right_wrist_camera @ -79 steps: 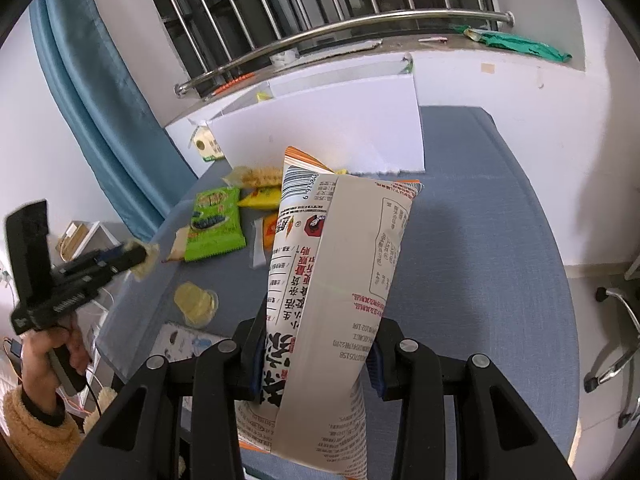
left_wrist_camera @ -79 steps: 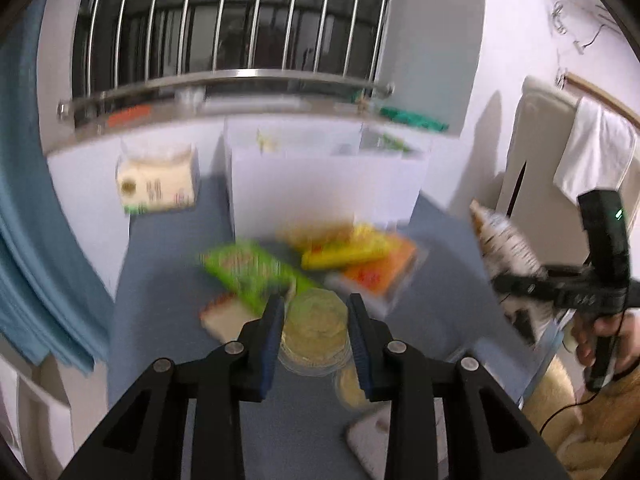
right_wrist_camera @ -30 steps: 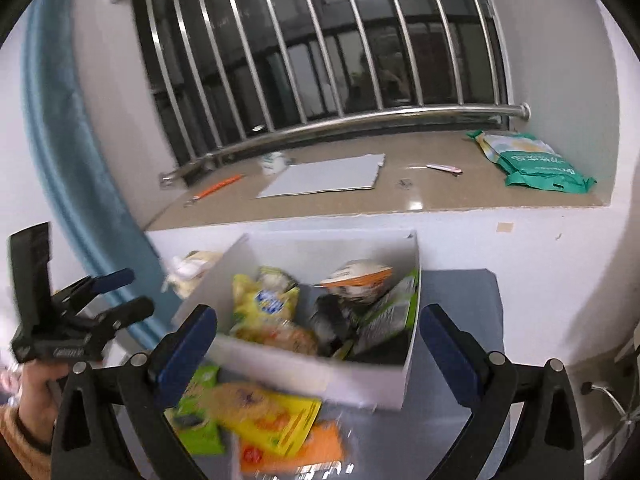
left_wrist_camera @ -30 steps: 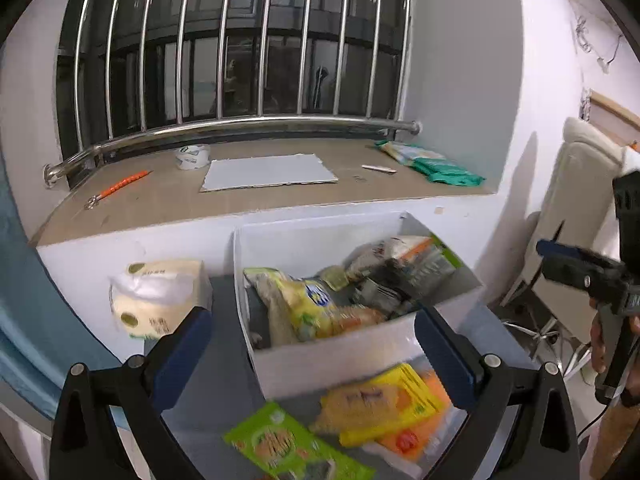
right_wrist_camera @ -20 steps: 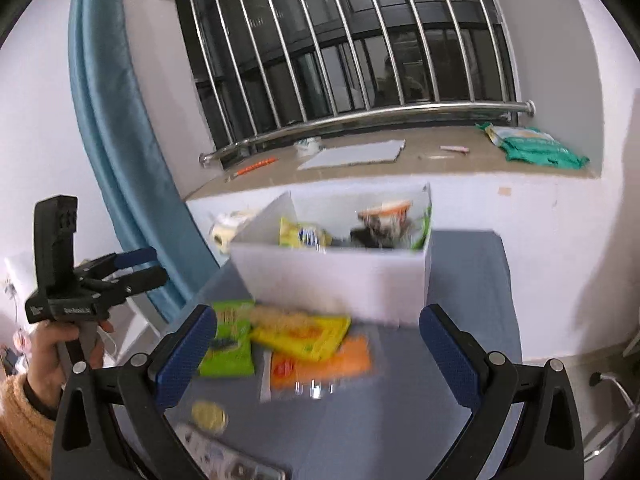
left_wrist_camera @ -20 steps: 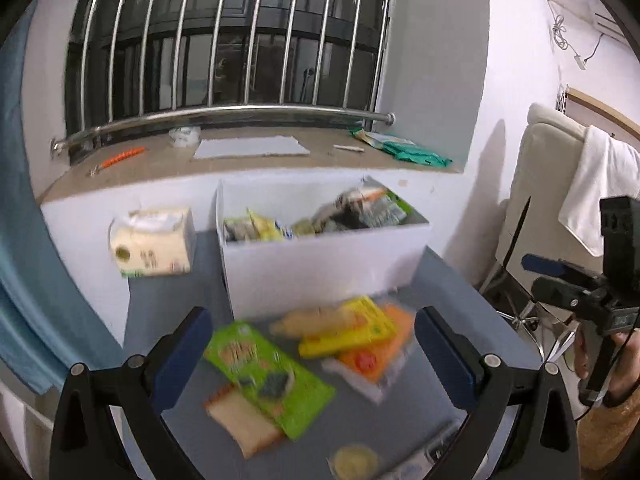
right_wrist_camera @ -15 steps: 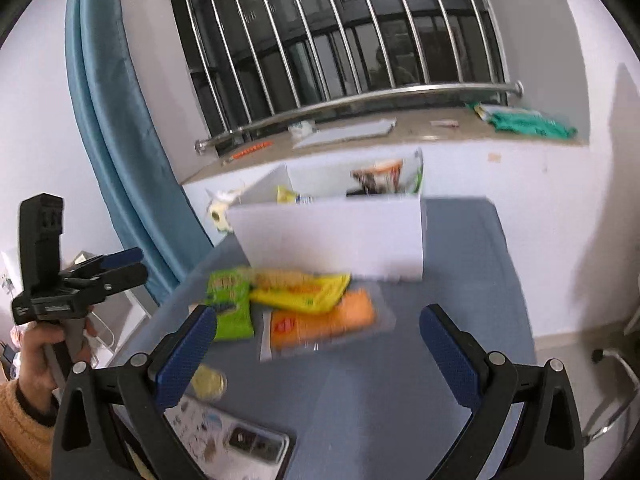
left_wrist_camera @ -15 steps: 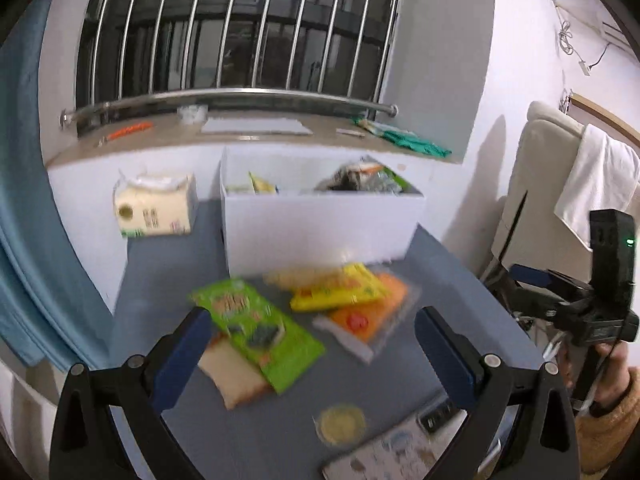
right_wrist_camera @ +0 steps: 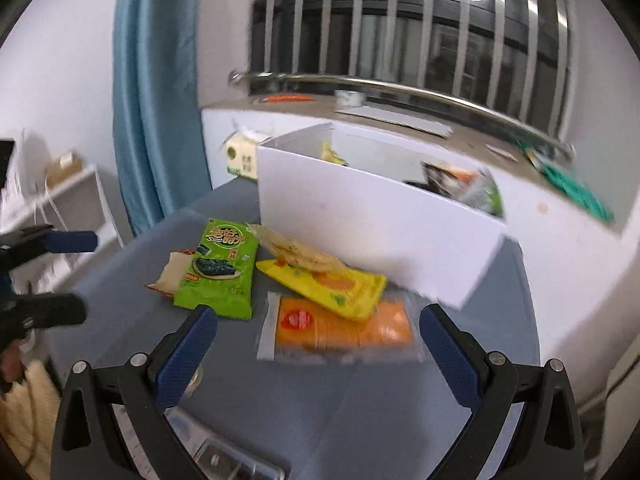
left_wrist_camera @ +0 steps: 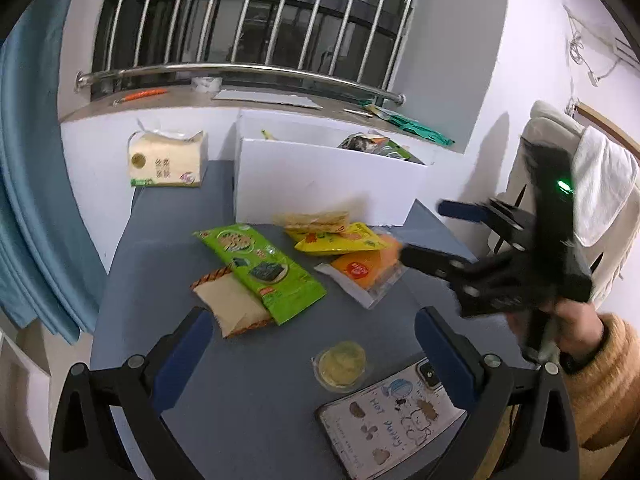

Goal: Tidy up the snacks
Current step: 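Grasp the bagged bread roll with the right gripper while the left grasps the green seaweed bag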

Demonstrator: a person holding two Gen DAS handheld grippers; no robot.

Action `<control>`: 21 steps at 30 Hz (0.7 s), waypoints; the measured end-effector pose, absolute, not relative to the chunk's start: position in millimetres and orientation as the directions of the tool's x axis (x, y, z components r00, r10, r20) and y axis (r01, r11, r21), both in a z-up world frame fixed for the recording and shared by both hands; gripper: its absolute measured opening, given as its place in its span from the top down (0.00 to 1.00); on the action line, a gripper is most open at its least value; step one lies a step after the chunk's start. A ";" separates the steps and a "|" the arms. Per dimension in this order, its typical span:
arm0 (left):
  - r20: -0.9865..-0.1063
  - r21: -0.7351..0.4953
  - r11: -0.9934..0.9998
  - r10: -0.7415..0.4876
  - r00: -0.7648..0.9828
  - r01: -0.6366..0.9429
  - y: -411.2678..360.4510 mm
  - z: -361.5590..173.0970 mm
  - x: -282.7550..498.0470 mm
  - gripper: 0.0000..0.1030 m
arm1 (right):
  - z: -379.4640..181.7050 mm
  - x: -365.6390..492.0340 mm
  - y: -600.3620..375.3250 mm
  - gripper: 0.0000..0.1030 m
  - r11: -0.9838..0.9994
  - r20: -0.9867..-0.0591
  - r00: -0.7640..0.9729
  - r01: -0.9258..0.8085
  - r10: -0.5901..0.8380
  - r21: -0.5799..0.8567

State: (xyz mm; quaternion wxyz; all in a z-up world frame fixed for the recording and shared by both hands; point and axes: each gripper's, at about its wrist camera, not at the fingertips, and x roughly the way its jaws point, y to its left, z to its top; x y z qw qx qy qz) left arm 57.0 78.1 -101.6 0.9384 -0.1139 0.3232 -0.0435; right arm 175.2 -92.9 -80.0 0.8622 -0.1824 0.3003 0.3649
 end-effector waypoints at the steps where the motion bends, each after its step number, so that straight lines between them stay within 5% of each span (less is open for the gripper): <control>1: -0.600 -0.248 0.969 -0.154 0.785 0.000 80.6 -103.8 55.8 0.00 | -81.4 179.8 -84.8 0.00 0.657 -0.655 0.548 -0.747 0.520 -0.104; 11: -0.624 -0.294 0.955 -0.161 0.765 -0.039 98.6 -122.7 50.3 0.00 | -113.6 233.0 -18.0 0.01 0.590 -0.747 0.506 -0.785 0.431 -0.191; 16: -0.636 -0.298 0.954 -0.168 0.753 -0.039 99.0 -127.4 55.0 0.00 | -128.2 245.2 -3.1 0.35 0.578 -0.795 0.464 -0.796 0.392 -0.179; 17: -0.639 -0.297 0.954 -0.169 0.751 -0.038 98.3 -128.1 56.2 0.00 | -130.7 248.0 -2.2 0.52 0.578 -0.805 0.449 -0.799 0.388 -0.168; 21: -0.641 -0.301 0.953 -0.176 0.747 -0.034 97.9 -128.5 59.8 0.00 | -118.0 252.6 -17.6 0.74 0.615 -0.786 0.427 -0.785 0.447 -0.076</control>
